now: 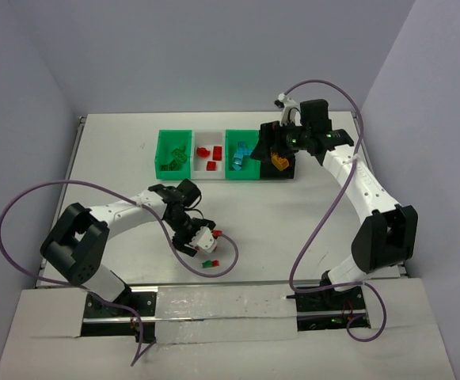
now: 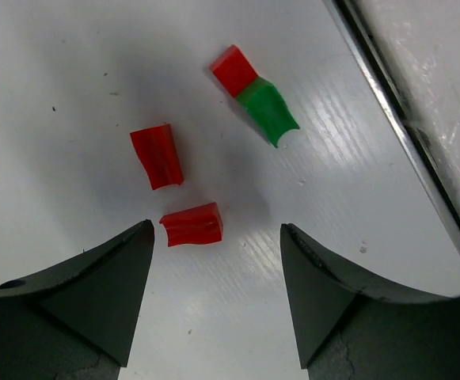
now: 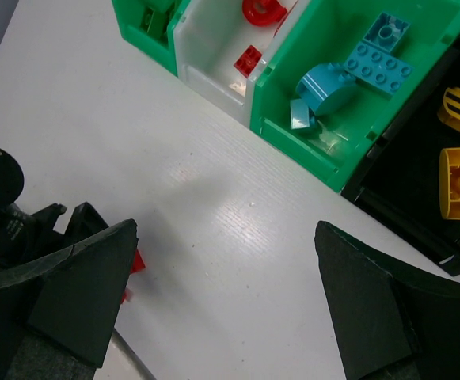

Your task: Sort the legos into containers by color

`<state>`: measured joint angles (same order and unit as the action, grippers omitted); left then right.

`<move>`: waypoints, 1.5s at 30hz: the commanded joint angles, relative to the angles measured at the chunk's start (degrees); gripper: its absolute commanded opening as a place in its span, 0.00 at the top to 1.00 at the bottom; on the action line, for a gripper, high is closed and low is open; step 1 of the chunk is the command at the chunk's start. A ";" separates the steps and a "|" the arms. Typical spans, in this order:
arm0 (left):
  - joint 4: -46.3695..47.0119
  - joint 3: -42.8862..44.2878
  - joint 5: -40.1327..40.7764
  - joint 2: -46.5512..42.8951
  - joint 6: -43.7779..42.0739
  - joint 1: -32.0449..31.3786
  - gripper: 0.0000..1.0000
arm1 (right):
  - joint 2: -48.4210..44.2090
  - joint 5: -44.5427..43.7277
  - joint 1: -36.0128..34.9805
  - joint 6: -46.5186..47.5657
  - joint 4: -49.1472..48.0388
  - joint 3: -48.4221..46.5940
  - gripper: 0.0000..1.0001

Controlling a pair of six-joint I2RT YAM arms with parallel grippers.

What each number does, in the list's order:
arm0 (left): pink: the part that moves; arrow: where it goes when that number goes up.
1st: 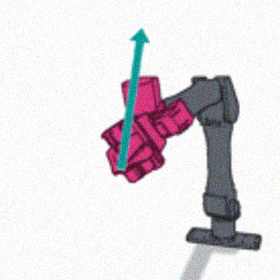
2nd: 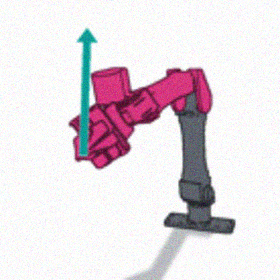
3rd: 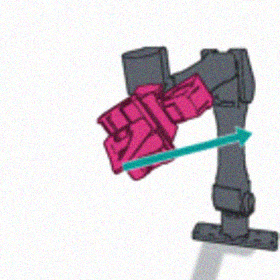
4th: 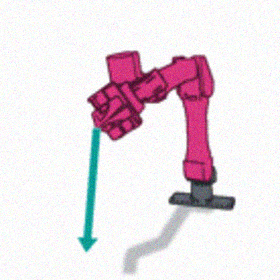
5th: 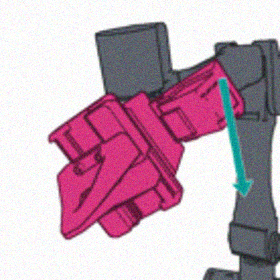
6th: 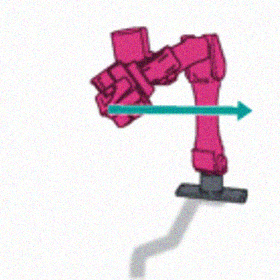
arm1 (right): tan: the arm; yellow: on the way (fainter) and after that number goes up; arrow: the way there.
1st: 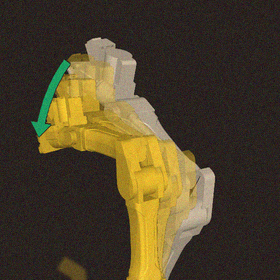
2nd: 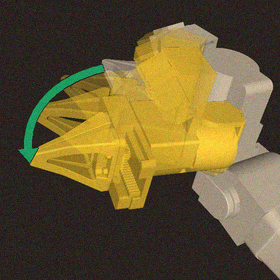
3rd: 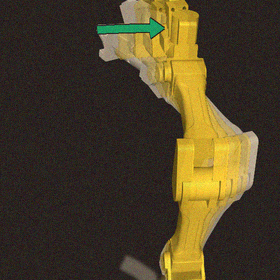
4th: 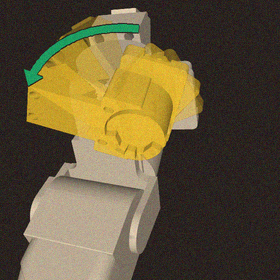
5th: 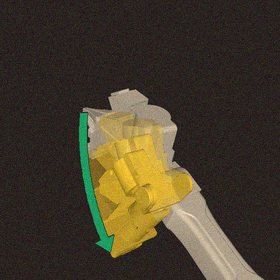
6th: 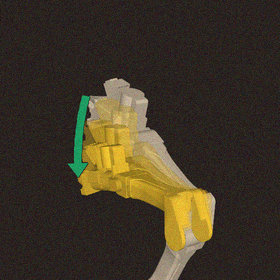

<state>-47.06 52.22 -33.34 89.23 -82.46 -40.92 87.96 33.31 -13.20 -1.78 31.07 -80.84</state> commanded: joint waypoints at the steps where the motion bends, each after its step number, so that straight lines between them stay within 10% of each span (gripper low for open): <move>1: 3.00 3.22 0.49 1.37 7.42 -0.64 0.26 | -2.45 1.32 0.63 0.73 -1.35 0.94 0.00; 45: 9.26 -1.81 7.42 4.20 23.22 -2.94 0.55 | -1.74 2.64 1.33 1.17 -3.03 2.88 0.02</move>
<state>-37.06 52.16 -25.92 93.76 -60.51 -43.42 87.96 35.24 -12.36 -1.56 30.06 -78.28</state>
